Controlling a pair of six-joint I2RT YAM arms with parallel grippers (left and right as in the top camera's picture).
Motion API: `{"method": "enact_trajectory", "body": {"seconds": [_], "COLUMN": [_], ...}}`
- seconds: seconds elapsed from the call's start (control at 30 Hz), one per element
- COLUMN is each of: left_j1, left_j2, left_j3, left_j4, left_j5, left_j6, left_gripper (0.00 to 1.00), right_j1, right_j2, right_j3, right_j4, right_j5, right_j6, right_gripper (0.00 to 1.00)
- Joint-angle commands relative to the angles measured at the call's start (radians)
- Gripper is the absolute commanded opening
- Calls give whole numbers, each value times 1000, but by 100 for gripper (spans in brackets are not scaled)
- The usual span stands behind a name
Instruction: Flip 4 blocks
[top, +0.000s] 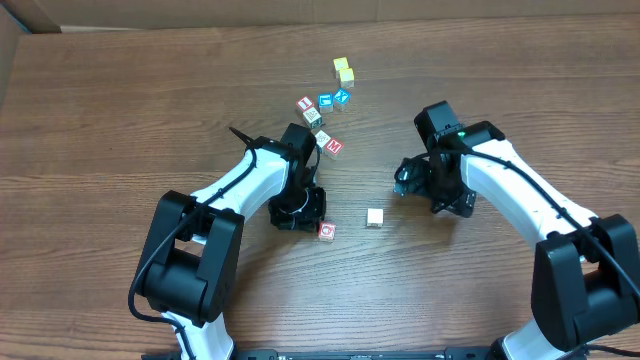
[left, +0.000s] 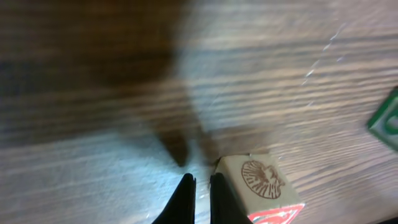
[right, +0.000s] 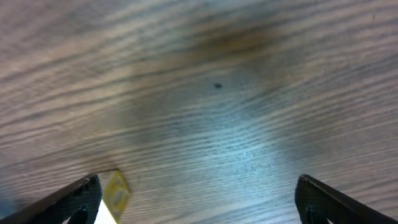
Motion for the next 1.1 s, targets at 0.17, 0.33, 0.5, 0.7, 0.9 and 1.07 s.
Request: {"method": "enact_trajectory", "body": {"seconds": [0.17,0.33,0.5,0.7,0.9,1.07], "left_j1": [-4,-4,2,104,200,249], "left_j2": [7,7,7,7,7,7], "left_j3": [-5,-5,-5,-3,-3,-3], "left_j4": [-1,-92,-100,13,76,106], "left_j5": [55,-85,-196,-163,-159,-203], "left_j6": [-15,-16,-13,-41,-43,-43], "left_gripper": [4,4,4,4,9,11], "right_j1": [0,0,5,124,302,439], "right_j2": [-31,-31,-31,-45,-112,-113], "right_j3": [-45,-45,-45,-39,-33,-34], "right_j4": [1,4,24,42,82,215], "right_j5": [-27,-30,-299,-360,-249,-168], "right_j6": [-19,-31,-123,-51,109,192], "right_gripper": [100,100,88,77,77,98]}}
